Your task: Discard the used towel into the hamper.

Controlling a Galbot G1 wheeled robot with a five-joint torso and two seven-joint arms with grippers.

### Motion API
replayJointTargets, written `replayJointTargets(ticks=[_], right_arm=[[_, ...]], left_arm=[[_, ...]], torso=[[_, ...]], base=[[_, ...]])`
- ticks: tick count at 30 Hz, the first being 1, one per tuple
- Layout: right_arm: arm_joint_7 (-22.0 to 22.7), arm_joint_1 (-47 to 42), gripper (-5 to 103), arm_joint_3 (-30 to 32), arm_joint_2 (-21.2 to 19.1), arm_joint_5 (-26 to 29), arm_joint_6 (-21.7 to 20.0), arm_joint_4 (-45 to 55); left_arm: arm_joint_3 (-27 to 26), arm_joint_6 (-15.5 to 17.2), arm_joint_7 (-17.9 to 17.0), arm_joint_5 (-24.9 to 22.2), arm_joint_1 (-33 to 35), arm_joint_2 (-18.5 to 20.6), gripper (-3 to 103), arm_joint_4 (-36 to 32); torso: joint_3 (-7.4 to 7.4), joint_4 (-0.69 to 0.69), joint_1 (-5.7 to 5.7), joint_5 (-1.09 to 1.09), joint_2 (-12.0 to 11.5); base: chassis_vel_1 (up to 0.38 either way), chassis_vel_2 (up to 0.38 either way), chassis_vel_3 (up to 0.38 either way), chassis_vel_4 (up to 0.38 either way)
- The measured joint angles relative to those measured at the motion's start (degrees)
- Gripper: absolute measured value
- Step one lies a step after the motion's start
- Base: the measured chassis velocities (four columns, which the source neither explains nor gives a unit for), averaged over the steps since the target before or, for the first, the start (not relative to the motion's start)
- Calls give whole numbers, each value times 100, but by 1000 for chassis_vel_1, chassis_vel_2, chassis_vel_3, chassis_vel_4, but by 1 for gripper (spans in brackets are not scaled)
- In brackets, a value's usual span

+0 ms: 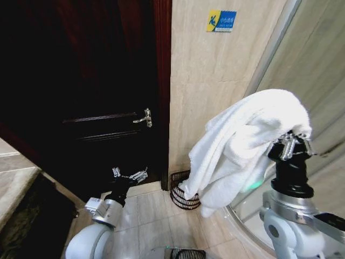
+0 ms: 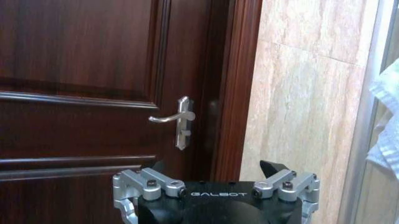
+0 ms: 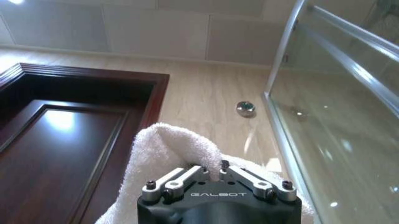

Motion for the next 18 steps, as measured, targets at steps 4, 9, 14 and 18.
replayJointTargets(ticks=[4, 9, 14, 18], right_arm=[[44, 40, 3, 235, -50, 8, 68, -5], [-108, 59, 3, 387, -71, 139, 169, -97], [-129, 21, 3, 461, -72, 337, 166, -38], [-169, 29, 3, 478, -60, 398, 164, -31]], left_arm=[[0, 0, 0, 0, 1, 0, 100, 0], [0, 0, 0, 0, 1, 0, 100, 0], [0, 0, 0, 0, 1, 0, 100, 0], [0, 0, 0, 0, 1, 0, 100, 0]], torso=[[-1, -1, -3, -1, 3], [-1, -1, -3, 0, 4], [-1, -1, -3, -1, 4], [0, 0, -3, -1, 4]], base=[[0, 0, 0, 0], [26, 0, 0, 28], [57, 47, 39, 43], [54, 66, 71, 58]])
